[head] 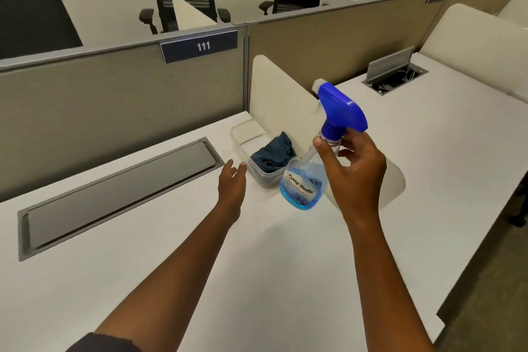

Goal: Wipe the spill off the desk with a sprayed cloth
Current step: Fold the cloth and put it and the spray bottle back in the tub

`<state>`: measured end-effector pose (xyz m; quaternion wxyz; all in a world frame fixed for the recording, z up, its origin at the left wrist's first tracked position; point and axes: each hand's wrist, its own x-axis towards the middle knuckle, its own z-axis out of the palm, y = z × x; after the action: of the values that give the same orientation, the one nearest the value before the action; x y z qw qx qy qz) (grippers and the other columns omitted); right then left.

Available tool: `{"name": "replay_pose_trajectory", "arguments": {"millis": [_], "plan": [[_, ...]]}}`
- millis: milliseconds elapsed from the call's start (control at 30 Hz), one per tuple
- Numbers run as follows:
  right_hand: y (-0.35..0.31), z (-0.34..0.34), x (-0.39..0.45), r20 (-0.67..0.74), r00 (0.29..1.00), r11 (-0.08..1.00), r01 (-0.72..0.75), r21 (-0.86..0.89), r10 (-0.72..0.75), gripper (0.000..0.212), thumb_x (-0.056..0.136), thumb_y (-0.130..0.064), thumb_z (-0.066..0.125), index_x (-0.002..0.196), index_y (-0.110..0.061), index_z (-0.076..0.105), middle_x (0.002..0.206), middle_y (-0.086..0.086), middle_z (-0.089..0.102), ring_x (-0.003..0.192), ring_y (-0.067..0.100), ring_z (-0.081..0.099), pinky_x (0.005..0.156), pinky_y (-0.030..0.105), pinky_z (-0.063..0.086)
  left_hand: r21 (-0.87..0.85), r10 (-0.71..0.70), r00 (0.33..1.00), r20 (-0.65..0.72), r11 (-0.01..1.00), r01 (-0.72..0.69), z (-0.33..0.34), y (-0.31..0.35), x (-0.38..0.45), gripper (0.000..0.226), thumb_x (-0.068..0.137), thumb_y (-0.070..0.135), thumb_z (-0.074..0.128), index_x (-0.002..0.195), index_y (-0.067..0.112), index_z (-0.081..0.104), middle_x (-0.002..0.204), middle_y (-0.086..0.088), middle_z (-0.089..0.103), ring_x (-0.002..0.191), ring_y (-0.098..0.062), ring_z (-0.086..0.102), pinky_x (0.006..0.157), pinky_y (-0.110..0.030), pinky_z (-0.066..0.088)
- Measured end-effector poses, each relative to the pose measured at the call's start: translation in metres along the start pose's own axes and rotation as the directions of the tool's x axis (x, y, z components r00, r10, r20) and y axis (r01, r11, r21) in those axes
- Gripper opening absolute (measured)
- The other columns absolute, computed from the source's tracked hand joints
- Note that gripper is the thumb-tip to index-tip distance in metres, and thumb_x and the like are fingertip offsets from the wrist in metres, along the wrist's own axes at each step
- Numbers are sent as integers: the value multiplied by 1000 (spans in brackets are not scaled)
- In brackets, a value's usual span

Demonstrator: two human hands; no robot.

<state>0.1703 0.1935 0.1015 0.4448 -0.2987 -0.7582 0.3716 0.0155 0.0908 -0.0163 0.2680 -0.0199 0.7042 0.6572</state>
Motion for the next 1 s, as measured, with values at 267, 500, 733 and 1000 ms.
{"name": "replay_pose_trajectory", "arguments": {"millis": [267, 500, 733, 1000], "plan": [[-8, 68, 102, 46, 995, 988, 87, 129, -93, 37, 83, -36, 73, 110, -12, 68, 98, 1, 72, 89, 12, 66, 78, 20, 54, 64, 5, 1000, -6, 998, -4, -8, 7, 35, 55, 101, 36, 47, 152, 22, 32, 160, -4, 29, 144, -27, 33, 111, -41, 34], [32, 151, 136, 236, 970, 995, 36, 93, -57, 36, 85, -27, 73, 116, -12, 64, 104, -2, 69, 94, 7, 64, 80, 10, 49, 111, -48, 999, 10, 993, 47, 1, 6, 67, 58, 98, 35, 54, 151, 24, 32, 160, -4, 30, 143, -28, 35, 111, -45, 36], [76, 199, 155, 377, 926, 994, -62, 86, 25, 40, 88, -16, 69, 125, -9, 58, 119, 4, 66, 111, 16, 62, 101, 37, 50, 90, -109, 993, 46, 990, 104, 13, -3, 78, 68, 95, 34, 59, 154, 23, 25, 160, -5, 29, 144, -28, 35, 111, -44, 38], [89, 213, 153, 521, 853, 986, -107, 129, 24, 43, 95, -8, 57, 136, -12, 45, 123, -5, 56, 116, 8, 55, 83, 5, 46, 100, -102, 993, 56, 990, 96, 20, -10, 88, 69, 95, 34, 60, 153, 23, 24, 160, -5, 29, 144, -27, 35, 111, -44, 38]]}}
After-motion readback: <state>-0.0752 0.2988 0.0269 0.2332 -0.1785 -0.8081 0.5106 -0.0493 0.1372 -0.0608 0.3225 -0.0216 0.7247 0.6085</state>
